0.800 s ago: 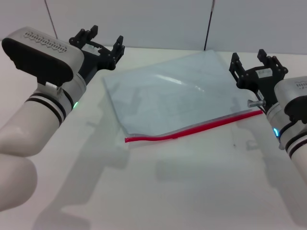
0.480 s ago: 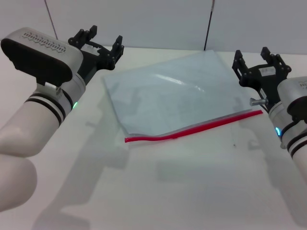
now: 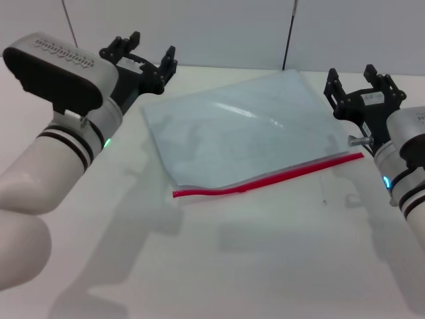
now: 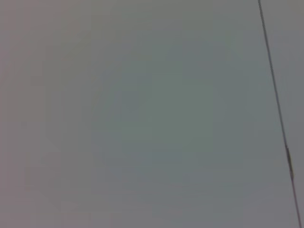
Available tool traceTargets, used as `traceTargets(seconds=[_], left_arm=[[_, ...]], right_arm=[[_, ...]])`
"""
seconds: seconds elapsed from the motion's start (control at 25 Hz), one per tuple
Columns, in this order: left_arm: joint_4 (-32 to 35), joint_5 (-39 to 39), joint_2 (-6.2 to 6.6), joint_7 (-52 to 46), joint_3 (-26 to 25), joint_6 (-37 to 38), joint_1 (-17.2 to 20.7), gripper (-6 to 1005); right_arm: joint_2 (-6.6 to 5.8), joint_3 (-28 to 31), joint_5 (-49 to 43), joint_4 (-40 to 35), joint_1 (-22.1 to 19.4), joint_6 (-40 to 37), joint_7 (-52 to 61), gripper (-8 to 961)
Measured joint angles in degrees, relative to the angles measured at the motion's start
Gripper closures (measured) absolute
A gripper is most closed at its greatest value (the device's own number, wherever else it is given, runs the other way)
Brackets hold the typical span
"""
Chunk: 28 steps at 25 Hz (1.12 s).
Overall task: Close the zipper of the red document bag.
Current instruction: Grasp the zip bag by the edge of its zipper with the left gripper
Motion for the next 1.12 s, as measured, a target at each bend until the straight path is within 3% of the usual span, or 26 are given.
traceTargets(seconds=[0.4,0.68,0.96,1.12], left_arm=[[8.93,0.11,1.47,7.61,-0.73,14.83,0.01,340],[15.34,0.79,3.81,12.37,-2.34,32.52,-1.27,340],[20.94,1.03,3.96,18.31,-7.28,46.66,-1.24,341],[24.26,1.03,3.54,21.37,-9.45,50.21,-0.35,341]], right_arm=[[-0.03,0.75,0.00,0.28,-0.25,-0.41,0.04,276],[-0.03,0.63,-0.22,0.49,-0.59,-0.37,0.12,276],[-0.02,0.85,-0.03,0.08,-0.57,-0.44,-0.31,277],[-0.07,0.79,-0.05,-0.24,-0.61,1.40,-0.40,278]])
